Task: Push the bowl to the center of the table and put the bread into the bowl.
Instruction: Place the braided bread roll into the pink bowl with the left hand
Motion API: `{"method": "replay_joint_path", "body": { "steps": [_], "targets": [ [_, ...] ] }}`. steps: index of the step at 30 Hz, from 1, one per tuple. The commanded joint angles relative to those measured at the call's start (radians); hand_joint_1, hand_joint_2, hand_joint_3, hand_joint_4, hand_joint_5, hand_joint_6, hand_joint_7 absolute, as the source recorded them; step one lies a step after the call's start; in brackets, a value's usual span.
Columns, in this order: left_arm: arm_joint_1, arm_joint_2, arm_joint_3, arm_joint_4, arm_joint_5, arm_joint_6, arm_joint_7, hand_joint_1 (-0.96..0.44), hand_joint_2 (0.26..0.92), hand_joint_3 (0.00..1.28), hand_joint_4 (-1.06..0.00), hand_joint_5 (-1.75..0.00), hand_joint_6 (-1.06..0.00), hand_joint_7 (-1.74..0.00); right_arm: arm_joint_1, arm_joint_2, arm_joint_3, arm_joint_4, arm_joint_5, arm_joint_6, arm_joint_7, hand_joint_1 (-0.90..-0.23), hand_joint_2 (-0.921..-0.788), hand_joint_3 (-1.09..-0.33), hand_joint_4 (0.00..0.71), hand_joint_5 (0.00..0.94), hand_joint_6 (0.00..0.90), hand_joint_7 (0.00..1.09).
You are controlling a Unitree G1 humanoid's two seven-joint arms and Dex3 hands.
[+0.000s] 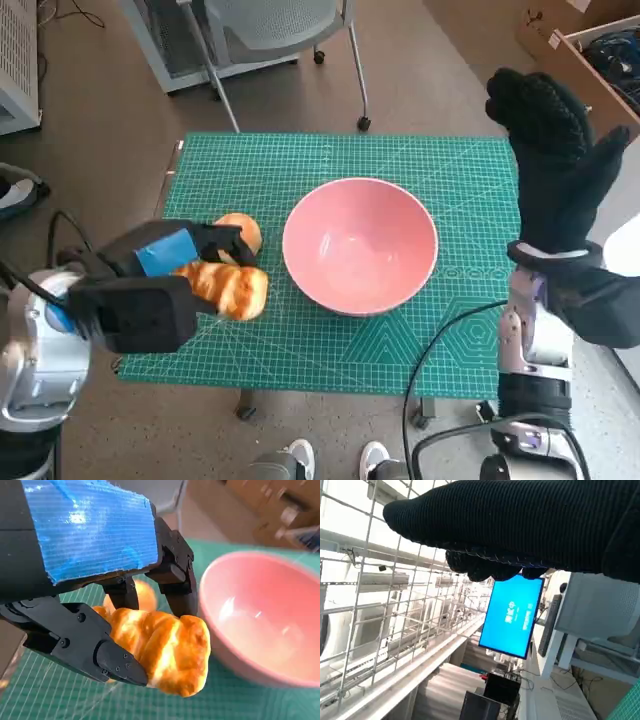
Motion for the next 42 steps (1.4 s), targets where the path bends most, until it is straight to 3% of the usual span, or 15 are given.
{"method": "replay_joint_path", "body": {
  "steps": [1, 8, 13, 15, 17, 18, 23, 26, 28, 30, 31, 33, 34, 38, 42],
  "targets": [
    [-0.078, -0.007, 0.003, 0.022, -0.002, -0.012, 0.017, 0.0, 0.861, 0.17, -0.62, -1.38, -0.75, -0.89, 0.021, 0.005, -0.003, 0.004, 0.011, 0.014, 0.002, -0.49, -0.921, -0.603, 0.381, 0.004, 0.171, 0.61],
    [-0.18, -0.045, -0.03, 0.02, 0.008, 0.014, 0.024, 0.0, 0.879, 0.13, -0.68, -1.13, -0.68, -1.17, 0.028, 0.007, 0.001, -0.006, 0.011, 0.017, 0.001, -0.49, -0.921, -0.603, 0.383, 0.004, 0.171, 0.61],
    [-0.264, -0.101, -0.086, 0.024, 0.039, 0.019, 0.042, 0.0, 0.874, 0.13, -0.7, -1.17, -0.68, -1.11, 0.03, 0.006, 0.0, -0.004, 0.007, 0.014, -0.001, -0.494, -0.921, -0.602, 0.385, 0.005, 0.17, 0.61],
    [-0.298, -0.125, -0.118, 0.031, 0.059, 0.021, 0.046, 0.0, 0.902, 0.11, -0.63, -1.13, -0.67, -1.22, 0.03, 0.006, 0.0, -0.002, 0.005, 0.013, -0.002, -0.494, -0.921, -0.602, 0.385, 0.005, 0.17, 0.61],
    [-0.332, -0.155, -0.153, 0.054, 0.075, 0.015, 0.049, 0.0, 0.911, 0.14, -0.58, -1.21, -0.61, -1.26, 0.032, 0.006, 0.0, -0.003, 0.004, 0.014, -0.003, -0.495, -0.921, -0.601, 0.385, 0.005, 0.17, 0.62],
    [-0.354, -0.18, -0.176, 0.082, 0.08, 0.004, 0.051, 0.0, 0.914, 0.14, -0.55, -1.2, -0.63, -1.28, 0.036, 0.006, 0.001, -0.009, 0.004, 0.017, -0.003, -0.494, -0.921, -0.601, 0.385, 0.005, 0.17, 0.62],
    [-0.415, -0.257, -0.238, 0.218, 0.078, -0.068, 0.065, 0.0, 0.892, 0.12, -0.68, -1.16, -0.64, -1.17, 0.049, 0.005, 0.002, -0.025, 0.005, 0.021, -0.002, -0.502, -0.921, -0.601, 0.386, 0.005, 0.168, 0.62],
    [-0.443, -0.301, -0.255, 0.324, 0.068, -0.144, 0.095, 0.0, 0.887, 0.11, -0.71, -1.17, -0.66, -1.12, 0.055, 0.004, 0.004, -0.038, 0.003, 0.027, -0.003, -0.507, -0.921, -0.599, 0.386, 0.005, 0.167, 0.62],
    [-0.462, -0.34, -0.264, 0.416, 0.064, -0.2, 0.125, 0.0, 0.903, 0.1, -0.68, -1.19, -0.63, -1.16, 0.06, 0.001, 0.004, -0.048, 0.001, 0.031, -0.004, -0.51, -0.921, -0.598, 0.386, 0.004, 0.166, 0.62],
    [-0.475, -0.368, -0.268, 0.485, 0.061, -0.238, 0.144, 0.0, 0.914, 0.22, -0.56, -1.31, -0.43, -1.36, 0.064, -0.001, 0.003, -0.056, -0.001, 0.036, -0.006, -0.51, -0.921, -0.596, 0.387, 0.004, 0.166, 0.62],
    [-0.478, -0.377, -0.268, 0.509, 0.059, -0.254, 0.149, -0.01, 0.888, 0.22, -0.48, -1.17, -0.35, -1.23, 0.065, -0.003, 0.003, -0.059, -0.002, 0.037, -0.006, -0.51, -0.921, -0.595, 0.387, 0.004, 0.166, 0.62],
    [-0.482, -0.392, -0.269, 0.552, 0.051, -0.284, 0.149, -0.06, 0.844, 0.17, -0.36, -0.58, -0.24, -0.7, 0.068, -0.005, 0.002, -0.067, -0.005, 0.041, -0.008, -0.506, -0.921, -0.595, 0.387, 0.004, 0.164, 0.62],
    [-0.482, -0.398, -0.272, 0.576, 0.05, -0.301, 0.147, -0.11, 0.838, 0.13, -0.3, -0.38, -0.21, -0.51, 0.071, -0.007, 0.002, -0.073, -0.007, 0.043, -0.01, -0.504, -0.921, -0.595, 0.387, 0.004, 0.162, 0.62],
    [-0.486, -0.407, -0.281, 0.63, 0.06, -0.351, 0.141, -0.21, 0.824, 0.06, -0.16, -0.1, -0.15, -0.25, 0.076, -0.012, -0.001, -0.088, -0.013, 0.052, -0.017, -0.497, -0.921, -0.597, 0.387, 0.004, 0.156, 0.62],
    [-0.493, -0.402, -0.296, 0.667, 0.082, -0.388, 0.134, -0.36, 0.825, 0.04, -0.05, -0.02, -0.11, -0.17, 0.08, -0.018, -0.005, -0.096, -0.017, 0.055, -0.021, -0.49, -0.921, -0.599, 0.385, 0.003, 0.15, 0.61]
  ]
}}
